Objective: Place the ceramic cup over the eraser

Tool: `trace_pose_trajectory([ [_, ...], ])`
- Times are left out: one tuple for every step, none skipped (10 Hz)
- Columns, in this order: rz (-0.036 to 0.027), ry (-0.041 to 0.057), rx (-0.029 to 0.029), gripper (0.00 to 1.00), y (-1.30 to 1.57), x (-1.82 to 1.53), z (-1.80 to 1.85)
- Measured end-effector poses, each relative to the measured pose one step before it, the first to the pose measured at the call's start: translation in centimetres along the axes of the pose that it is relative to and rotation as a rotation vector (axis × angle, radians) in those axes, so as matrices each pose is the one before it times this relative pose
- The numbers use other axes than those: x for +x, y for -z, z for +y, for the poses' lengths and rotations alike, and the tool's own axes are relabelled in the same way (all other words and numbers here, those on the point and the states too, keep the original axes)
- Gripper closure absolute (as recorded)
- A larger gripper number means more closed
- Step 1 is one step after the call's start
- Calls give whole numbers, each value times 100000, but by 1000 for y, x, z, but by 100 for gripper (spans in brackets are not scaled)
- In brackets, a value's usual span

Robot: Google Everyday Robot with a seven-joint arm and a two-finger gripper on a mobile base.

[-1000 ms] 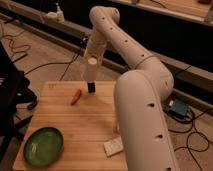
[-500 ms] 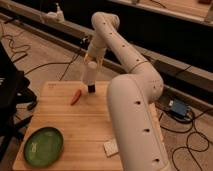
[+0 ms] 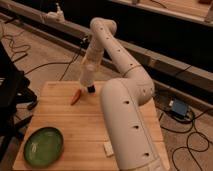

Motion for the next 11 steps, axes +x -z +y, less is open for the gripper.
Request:
trace_pose_trajectory([
  [813, -132, 250, 100, -558, 2, -296],
  [794, -92, -39, 99, -467, 49, -127],
  [719, -108, -259, 94, -443, 46, -43],
  [809, -60, -429, 85, -494, 60, 13],
  [681, -141, -513, 74, -422, 32, -25],
  [516, -168, -482, 62, -281, 4, -117],
  [376, -114, -241, 53, -145, 18, -123],
  [234, -309, 4, 42, -46, 7, -219],
  [183, -515, 208, 33, -13, 8, -346],
  [9, -937, 202, 26, 105, -5, -402],
  [-275, -1453, 251, 23, 236, -55, -575],
])
